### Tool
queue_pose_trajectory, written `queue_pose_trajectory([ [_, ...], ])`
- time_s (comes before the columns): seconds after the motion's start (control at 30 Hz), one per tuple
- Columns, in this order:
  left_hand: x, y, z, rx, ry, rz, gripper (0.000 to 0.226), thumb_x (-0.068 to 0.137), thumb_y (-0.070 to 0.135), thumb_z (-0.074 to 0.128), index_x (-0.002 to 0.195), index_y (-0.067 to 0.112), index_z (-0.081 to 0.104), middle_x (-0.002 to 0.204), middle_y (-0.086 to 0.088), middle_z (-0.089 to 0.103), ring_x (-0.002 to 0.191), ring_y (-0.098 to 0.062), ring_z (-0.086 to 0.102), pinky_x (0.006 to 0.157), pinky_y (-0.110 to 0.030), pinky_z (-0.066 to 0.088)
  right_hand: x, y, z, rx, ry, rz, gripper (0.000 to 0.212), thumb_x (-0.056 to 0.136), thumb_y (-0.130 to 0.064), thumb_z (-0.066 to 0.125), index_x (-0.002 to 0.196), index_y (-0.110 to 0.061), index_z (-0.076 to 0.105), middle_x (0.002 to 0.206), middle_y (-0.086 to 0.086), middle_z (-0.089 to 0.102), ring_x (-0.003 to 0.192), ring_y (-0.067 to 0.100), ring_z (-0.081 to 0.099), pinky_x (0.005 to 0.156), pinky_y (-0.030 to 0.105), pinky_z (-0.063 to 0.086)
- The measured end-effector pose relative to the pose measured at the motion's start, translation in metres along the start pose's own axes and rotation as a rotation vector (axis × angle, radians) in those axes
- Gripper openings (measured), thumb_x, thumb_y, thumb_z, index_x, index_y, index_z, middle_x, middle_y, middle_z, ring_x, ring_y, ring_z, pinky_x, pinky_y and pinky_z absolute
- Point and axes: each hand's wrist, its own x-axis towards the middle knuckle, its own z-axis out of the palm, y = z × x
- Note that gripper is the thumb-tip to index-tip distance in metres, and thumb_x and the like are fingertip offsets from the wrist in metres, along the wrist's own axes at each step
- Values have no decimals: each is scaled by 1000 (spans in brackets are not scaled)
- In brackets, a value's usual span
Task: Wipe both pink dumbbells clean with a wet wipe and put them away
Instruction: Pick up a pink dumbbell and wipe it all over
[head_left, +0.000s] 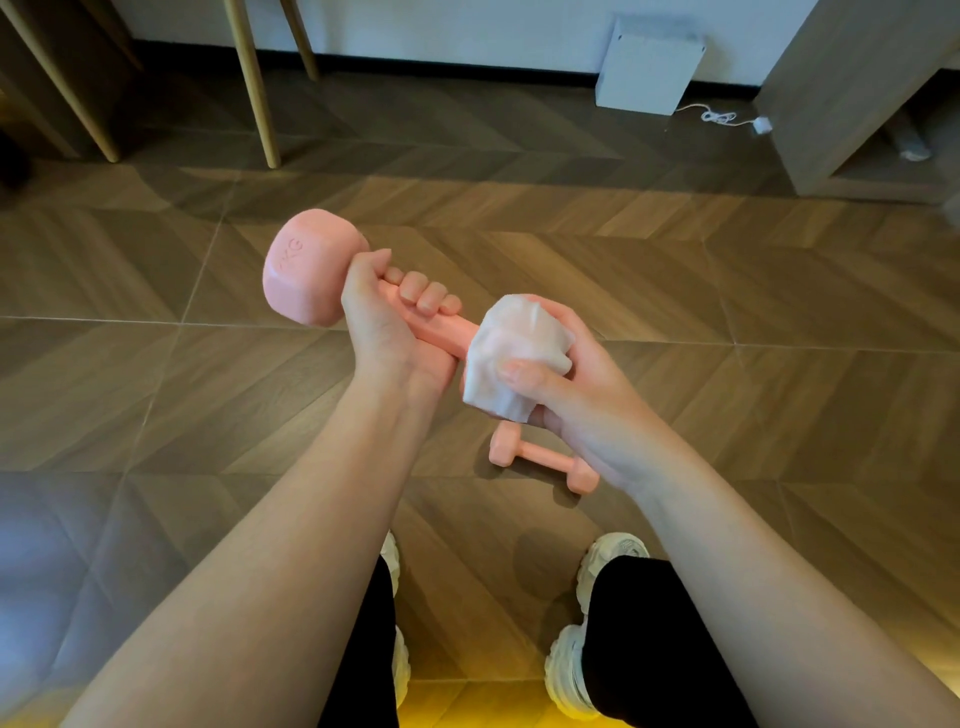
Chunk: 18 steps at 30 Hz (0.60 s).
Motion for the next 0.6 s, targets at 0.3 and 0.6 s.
queue_pose_trajectory([
  [0.3, -2, -1, 4, 9, -26, -13, 30, 90, 17, 42, 64, 20, 28, 50, 6, 21, 41, -12, 20, 41, -23, 26, 0, -6, 10, 63, 133, 72, 48, 83, -50, 62, 123, -26, 52, 112, 1, 66, 85, 21, 68, 73, 57, 57],
  [0.6, -2, -9, 0, 16, 1, -18, 29, 90, 21, 52, 67, 19, 35, 53, 5, 37, 44, -12, 37, 51, -23, 36, -3, -6, 0, 345, -50, 208, 55, 81, -28, 68, 130, -13, 49, 112, 14, 61, 73, 25, 66, 70, 46, 55],
])
